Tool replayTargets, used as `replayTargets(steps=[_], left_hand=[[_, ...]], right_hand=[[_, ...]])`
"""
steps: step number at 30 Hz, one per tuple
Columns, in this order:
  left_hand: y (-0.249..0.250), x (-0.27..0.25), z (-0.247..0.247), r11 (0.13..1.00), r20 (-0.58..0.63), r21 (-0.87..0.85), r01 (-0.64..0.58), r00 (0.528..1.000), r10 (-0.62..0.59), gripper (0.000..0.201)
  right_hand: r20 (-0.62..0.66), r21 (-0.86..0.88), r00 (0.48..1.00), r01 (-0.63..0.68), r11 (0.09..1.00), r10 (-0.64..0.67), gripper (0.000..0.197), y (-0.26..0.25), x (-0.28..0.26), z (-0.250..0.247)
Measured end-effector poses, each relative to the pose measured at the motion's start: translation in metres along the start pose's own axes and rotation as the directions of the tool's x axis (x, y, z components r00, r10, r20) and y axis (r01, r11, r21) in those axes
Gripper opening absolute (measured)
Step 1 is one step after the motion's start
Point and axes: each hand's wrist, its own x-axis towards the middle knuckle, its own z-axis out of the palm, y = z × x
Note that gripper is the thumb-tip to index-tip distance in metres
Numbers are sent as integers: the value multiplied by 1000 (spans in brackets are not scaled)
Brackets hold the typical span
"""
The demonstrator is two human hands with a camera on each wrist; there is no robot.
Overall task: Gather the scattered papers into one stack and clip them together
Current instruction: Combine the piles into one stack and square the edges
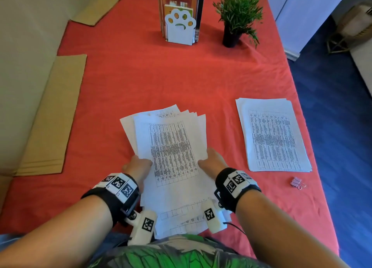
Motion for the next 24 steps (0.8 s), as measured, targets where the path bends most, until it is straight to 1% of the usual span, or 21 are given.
replayTargets(steps=[1, 2, 3, 4, 5, 6, 7, 8, 9, 10, 11, 13, 14, 15, 16, 17, 18, 20, 22, 24], left_hand=[[0, -2, 2, 993, -7, -119, -19, 1000, 18, 35], [0, 0, 4, 967, -21, -253, -37, 999, 33, 30], [1, -2, 3, 950, -44, -299, -88, 996, 78, 26], [1, -3, 2, 930, -63, -338, -143, 990, 129, 26], [2, -4, 1, 912, -98, -354, -208, 978, 186, 33], [3, -1, 0, 896, -121, -367, -250, 968, 220, 46], [3, 2, -1, 888, -120, -374, -269, 963, 241, 64], [4, 6, -2, 888, -104, -379, -260, 966, 239, 82], [6, 6, -2, 898, -68, -371, -238, 971, 229, 91], [7, 6, -1, 904, -19, -372, -210, 976, 218, 90], [8, 7, 0, 909, 19, -366, -199, 975, 221, 78], [11, 6, 4, 925, 25, -294, -242, 965, 260, 42], [13, 5, 6, 930, 7, -243, -274, 959, 284, 36], [15, 3, 7, 934, -12, -192, -301, 952, 305, 41], [19, 1, 7, 928, -33, -155, -338, 941, 337, 52], [25, -3, 5, 909, -63, -135, -394, 919, 389, 63], [32, -7, 1, 879, -92, -134, -458, 889, 449, 69], [54, -20, -9, 799, -147, -176, -576, 818, 557, 72], [79, -36, -21, 716, -198, -229, -660, 751, 629, 73], [100, -50, -31, 601, -257, -273, -751, 659, 707, 68]], right_hand=[[9, 45, 1000, 23, 999, -23, 24, 0, -2, -3], [9, 116, 998, 54, 992, -56, 24, 1, -3, -6], [14, 205, 997, 74, 976, -78, 28, 3, -4, -9], [19, 302, 995, 92, 949, -102, 35, 4, -5, -12], [30, 372, 994, 87, 924, -106, 45, 7, -4, -15], [47, 416, 993, 81, 906, -110, 55, 8, -2, -18], [64, 424, 993, 66, 903, -103, 64, 10, 0, -21], [74, 416, 993, 57, 907, -96, 70, 10, 1, -23], [68, 392, 994, 52, 919, -85, 72, 9, 2, -25], [48, 353, 996, 56, 934, -77, 70, 8, 4, -25], [37, 298, 998, 45, 953, -58, 64, 7, 5, -25], [20, 184, 1000, 14, 983, -18, 49, 2, 5, -18], [5, 146, 1000, 11, 989, -12, 45, 0, 6, -14], [-9, 135, 1000, 17, 991, -16, 44, -3, 5, -11], [-28, 142, 998, 54, 988, -50, 45, -7, 4, -10], [-53, 160, 993, 110, 981, -102, 46, -12, 1, -12], [-93, 194, 982, 181, 964, -165, 46, -18, -3, -17], [-191, 297, 943, 319, 900, -271, 48, -35, -10, -35], [-309, 359, 887, 442, 822, -343, 48, -54, -15, -55], [-415, 405, 816, 562, 721, -402, 49, -74, -19, -70]])
